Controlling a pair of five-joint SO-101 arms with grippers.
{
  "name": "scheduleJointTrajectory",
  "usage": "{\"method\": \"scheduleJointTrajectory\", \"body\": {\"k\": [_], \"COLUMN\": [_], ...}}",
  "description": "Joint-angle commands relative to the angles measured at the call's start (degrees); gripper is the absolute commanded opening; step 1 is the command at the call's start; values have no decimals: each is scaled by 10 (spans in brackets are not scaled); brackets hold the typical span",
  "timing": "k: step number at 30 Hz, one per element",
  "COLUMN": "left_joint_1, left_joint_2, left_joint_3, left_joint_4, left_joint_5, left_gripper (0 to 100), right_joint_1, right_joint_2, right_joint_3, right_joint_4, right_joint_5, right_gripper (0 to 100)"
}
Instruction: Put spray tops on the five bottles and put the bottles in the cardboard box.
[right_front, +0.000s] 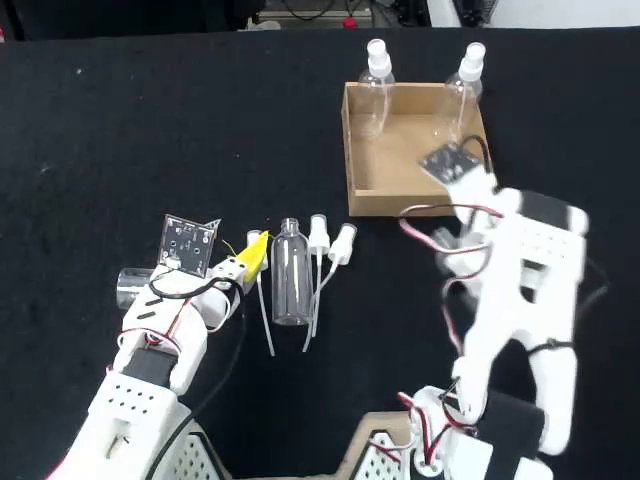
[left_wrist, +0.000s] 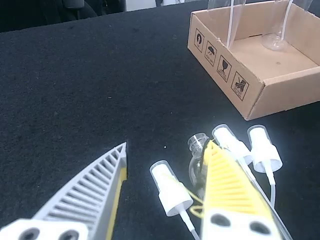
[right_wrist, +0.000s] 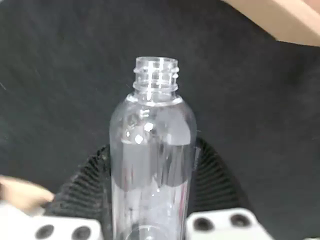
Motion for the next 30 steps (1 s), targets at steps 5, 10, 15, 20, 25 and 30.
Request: {"method": "scheduleJointTrajectory", "body": {"k": [5,10,15,20,25,30], "left_joint_1": [2,4,7,7,7,3], "left_joint_2": [-6,-6,-6,-6,-6,-6], "left_joint_3": [-6,-6,-6,-6,-6,-6], "left_joint_4": [-12,-13,-11,-11,-11,-11], "left_joint_5": [-4,-4,-4,-4,-4,-4], "left_gripper": [238,238,238,238,238,238], "right_joint_1": [183,266,292,300,271,227], "right_joint_2": [9,42,105,132,133,134], "right_joint_3": [78,111,85,9,-80,-134], "right_joint_4": [-134,-207,-209,-111,40,109], "right_joint_5": [276,341,349,309,284,231], "right_gripper": [32,31,33,185,275,279]}}
